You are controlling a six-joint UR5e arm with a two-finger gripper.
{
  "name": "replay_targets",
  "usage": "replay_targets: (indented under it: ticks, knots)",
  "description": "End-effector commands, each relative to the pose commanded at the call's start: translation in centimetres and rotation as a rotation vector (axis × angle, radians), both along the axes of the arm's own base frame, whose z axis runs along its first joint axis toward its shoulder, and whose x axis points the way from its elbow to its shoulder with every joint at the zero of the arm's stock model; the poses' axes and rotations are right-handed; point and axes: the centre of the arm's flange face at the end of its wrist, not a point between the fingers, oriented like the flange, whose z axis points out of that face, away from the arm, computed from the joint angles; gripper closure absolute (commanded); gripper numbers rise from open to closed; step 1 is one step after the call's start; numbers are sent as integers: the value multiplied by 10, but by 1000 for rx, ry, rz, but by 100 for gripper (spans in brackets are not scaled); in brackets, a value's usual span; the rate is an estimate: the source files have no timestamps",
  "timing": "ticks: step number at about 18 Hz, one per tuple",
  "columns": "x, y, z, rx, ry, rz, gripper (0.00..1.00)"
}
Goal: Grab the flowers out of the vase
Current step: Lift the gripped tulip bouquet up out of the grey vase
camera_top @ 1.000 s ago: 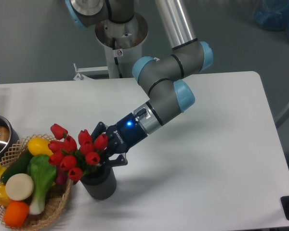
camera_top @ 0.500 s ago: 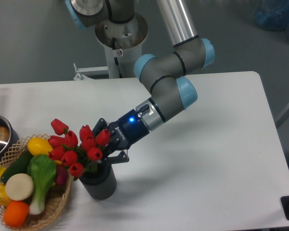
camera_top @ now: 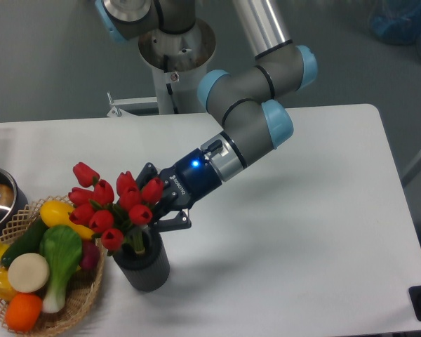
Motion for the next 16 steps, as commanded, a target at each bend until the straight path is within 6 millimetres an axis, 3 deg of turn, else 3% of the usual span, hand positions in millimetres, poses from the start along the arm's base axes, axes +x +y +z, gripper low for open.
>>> replay_targets:
  ticks: [16]
  knots:
    - [20,-13,68,-26,-93,32,66]
